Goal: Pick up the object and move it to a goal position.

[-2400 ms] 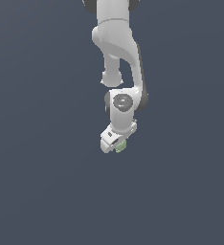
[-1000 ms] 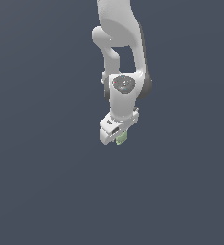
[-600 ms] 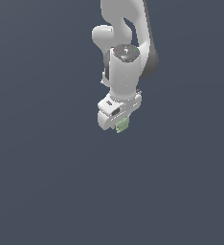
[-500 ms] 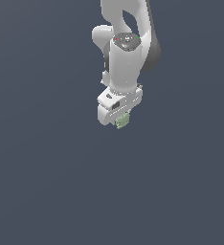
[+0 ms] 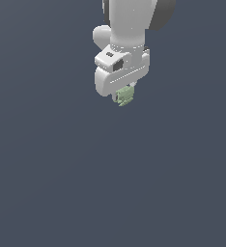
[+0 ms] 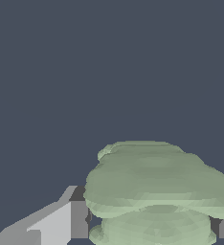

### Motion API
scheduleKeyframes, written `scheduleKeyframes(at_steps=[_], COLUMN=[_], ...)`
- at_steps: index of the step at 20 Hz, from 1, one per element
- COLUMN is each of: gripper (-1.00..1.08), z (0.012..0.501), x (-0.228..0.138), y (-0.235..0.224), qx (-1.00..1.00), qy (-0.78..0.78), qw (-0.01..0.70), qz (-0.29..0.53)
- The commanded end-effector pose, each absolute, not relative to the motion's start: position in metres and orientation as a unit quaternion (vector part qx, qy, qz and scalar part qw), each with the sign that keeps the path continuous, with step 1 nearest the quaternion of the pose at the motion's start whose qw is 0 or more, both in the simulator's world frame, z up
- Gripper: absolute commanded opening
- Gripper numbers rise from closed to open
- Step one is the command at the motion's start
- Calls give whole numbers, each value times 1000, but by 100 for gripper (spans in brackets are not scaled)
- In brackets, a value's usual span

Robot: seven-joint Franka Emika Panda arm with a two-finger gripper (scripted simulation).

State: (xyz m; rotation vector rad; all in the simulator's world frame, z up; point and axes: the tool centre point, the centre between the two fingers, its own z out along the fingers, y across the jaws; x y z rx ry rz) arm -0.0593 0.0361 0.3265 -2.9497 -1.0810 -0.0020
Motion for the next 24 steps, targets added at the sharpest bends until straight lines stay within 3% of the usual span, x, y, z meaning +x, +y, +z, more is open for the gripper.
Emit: scheduleKeyframes(at_steps=[1, 12, 24], gripper=[-100, -100, -100], z=[354, 451, 483], x=[-65, -78, -79], y=[36, 35, 35], qx=[-939, -939, -939], qy=[-344, -344, -343], qw=[0, 0, 0], qz=[0, 0, 0])
